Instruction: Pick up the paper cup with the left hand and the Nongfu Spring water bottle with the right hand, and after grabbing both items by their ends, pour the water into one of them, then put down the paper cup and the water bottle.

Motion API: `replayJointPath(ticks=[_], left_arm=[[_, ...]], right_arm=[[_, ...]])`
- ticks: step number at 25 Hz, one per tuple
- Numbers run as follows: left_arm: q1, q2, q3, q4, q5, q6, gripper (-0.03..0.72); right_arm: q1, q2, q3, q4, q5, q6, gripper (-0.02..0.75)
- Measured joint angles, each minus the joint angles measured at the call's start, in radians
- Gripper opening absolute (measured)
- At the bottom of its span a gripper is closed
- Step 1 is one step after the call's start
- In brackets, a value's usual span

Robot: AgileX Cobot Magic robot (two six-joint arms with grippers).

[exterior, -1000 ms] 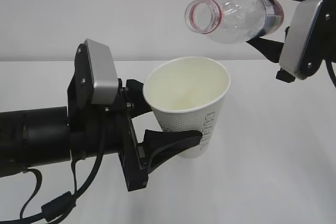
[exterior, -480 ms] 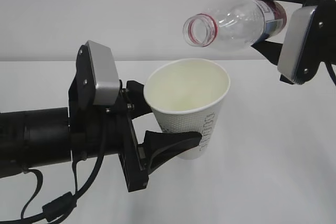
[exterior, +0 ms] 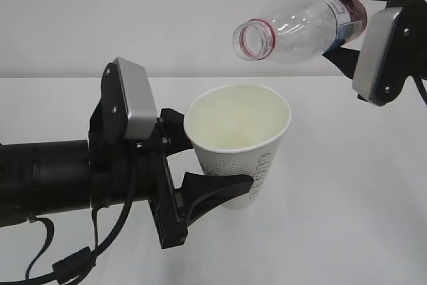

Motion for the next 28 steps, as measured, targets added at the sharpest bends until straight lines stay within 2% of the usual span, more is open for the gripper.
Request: replayJointPath(ticks=[28], left_arm=[[0.000, 0.000, 0.000, 0.066, -0.032, -0.002, 0.536]], right_arm=[[0.000, 0.000, 0.000, 0.006, 0.024, -0.093, 0.503]])
